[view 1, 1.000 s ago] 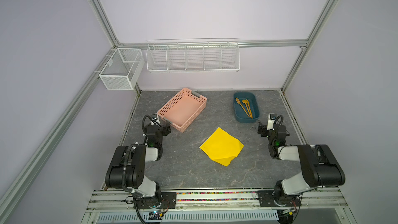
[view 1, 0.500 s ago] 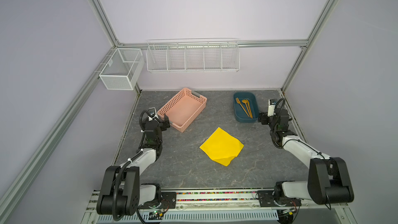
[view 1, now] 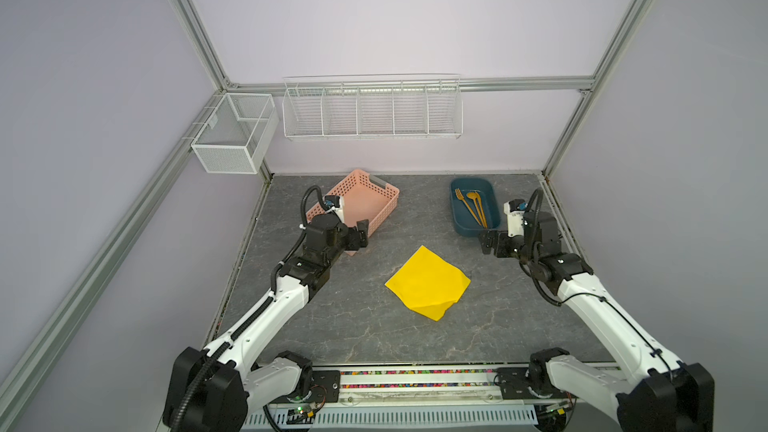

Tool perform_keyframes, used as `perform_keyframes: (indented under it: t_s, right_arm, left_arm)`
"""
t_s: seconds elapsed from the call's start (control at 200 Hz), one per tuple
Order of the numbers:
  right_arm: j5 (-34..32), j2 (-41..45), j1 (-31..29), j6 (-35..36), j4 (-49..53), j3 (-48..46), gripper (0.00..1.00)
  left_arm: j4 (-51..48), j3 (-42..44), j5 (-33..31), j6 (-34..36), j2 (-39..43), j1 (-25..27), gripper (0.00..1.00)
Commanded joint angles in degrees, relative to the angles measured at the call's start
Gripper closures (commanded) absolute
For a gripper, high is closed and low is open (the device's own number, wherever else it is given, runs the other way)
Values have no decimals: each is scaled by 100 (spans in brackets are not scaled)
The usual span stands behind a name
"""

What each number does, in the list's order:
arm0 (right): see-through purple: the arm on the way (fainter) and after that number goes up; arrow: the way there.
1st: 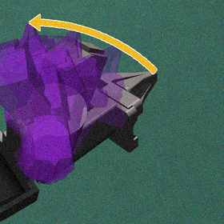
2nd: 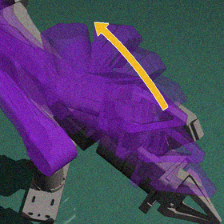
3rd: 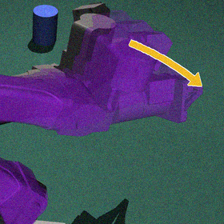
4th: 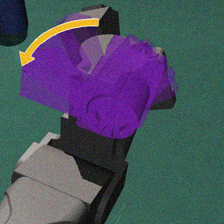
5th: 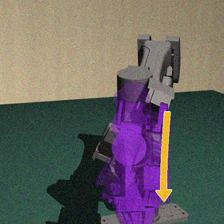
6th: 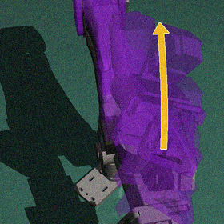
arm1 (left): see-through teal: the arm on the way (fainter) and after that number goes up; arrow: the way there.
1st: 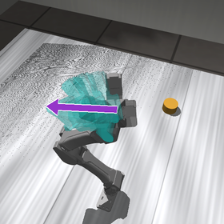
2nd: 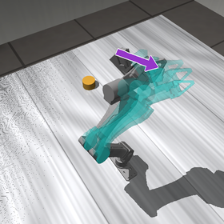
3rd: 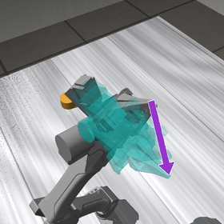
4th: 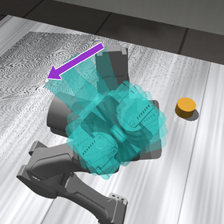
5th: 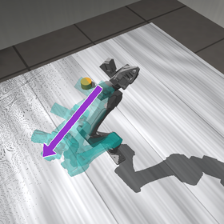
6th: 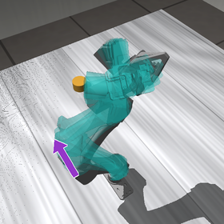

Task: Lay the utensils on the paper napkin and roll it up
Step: 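Reach both grippers toward opposite corners of the yellow napkin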

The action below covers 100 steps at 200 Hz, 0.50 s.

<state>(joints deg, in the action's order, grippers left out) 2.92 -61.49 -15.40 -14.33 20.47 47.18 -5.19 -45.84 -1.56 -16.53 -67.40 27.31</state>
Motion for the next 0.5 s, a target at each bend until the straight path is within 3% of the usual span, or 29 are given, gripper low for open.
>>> perform_keyframes:
  t_s: [0.0,0.135,0.325,0.495]
  right_arm:
    - [811,115,-277,-515,995,41,0]
    - [1284,164,-550,-636,1388,-98,0]
    - [1956,84,-912,-840,1583,-147,2]
    - [2718,-198,-1246,-1267,1128,-402,4]
  left_arm:
    - [-656,-145,776,-668,-280,475,12]
    - [-197,38,1283,-1423,-746,914,15]
    - [-609,-331,1405,-1710,-1268,1465,18]
    - [-669,-500,1963,-1959,-1790,1663,28]
